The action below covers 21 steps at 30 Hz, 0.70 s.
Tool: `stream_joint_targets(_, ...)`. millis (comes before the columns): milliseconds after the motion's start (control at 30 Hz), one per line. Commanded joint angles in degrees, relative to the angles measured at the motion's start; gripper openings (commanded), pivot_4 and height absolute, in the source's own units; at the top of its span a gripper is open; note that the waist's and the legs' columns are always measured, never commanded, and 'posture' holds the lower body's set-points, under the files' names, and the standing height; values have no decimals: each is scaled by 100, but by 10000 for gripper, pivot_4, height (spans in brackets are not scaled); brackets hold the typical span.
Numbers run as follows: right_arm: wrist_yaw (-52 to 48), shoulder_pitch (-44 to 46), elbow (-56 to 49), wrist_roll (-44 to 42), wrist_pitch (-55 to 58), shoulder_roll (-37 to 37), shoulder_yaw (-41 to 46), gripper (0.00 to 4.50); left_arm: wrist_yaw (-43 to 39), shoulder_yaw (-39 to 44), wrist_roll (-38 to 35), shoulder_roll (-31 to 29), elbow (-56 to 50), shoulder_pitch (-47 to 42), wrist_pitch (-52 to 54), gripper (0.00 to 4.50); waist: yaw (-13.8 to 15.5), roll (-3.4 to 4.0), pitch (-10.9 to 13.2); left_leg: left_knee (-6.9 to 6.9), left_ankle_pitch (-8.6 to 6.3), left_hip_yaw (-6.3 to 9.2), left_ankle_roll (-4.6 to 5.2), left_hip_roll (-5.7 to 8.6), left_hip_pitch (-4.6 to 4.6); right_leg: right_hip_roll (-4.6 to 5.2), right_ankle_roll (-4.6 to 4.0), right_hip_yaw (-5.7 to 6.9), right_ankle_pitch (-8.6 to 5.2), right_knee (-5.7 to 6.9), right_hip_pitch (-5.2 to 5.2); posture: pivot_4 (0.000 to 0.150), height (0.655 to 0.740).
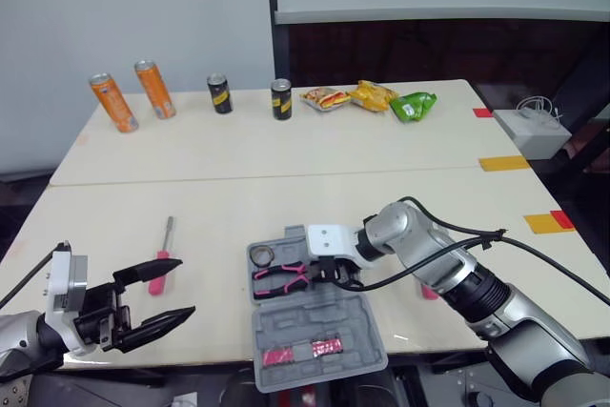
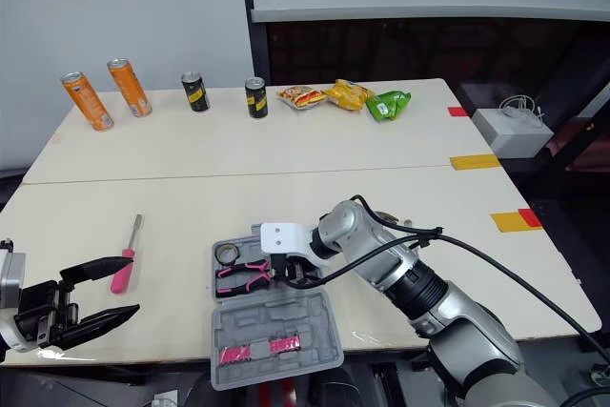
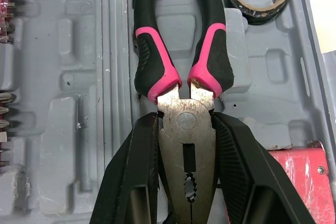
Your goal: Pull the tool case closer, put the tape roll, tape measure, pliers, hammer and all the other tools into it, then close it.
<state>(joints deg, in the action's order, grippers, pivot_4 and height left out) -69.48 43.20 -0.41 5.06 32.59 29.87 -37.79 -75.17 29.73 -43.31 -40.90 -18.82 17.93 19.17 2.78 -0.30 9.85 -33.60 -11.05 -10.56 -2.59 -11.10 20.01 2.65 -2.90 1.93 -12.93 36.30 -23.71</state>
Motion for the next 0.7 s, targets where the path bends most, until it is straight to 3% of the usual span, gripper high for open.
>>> stream_joint_targets(33,-53,62,113,105,-153,-70,-74,9547,-92,170,-41,-88,28,84,-152,45000,1,-1,0,0,0,0,0,-1,-1,-1,-1,0,0,0,0,1500,7400)
stream_joint_targets(200,-176,92,282,35,-144,-168,-49,9547,-208,232,-89,-168,195,89,-211,45000,-2,-3,-2,0,1,-7,-1,-6,-10,-8,-4,-8,2,7,2,1500,7400)
stream_joint_targets(233,-163,94,317,37,-197,-183,-27,19843,-243,238,-96,-186,228,75,-218,45000,1,-3,-2,0,1,-8,-1,-7,-10,-9,-4,-10,3,8,2,1500,7400)
stream_joint_targets(333,-85,12,369,-28,-546,-166,186,29723,-328,222,-90,-222,306,32,-249,45000,7,-2,-1,-1,1,-8,-2,-8,-11,-11,-5,-10,3,9,0,1500,7400)
stream_joint_targets(500,-19,-514,309,-845,-1419,-291,1102,29723,-381,156,-46,-212,423,-27,-328,45000,28,-13,-5,-2,1,-10,-3,-8,-9,-10,-5,-12,3,4,-1,1500,7400)
stream_joint_targets(700,72,-1151,175,-1751,-1602,-715,1883,29723,-419,74,-2,-156,515,-35,-445,45000,9,-17,-7,-2,-1,-11,-4,-10,-8,-12,-6,-11,4,3,-1,1500,7400)
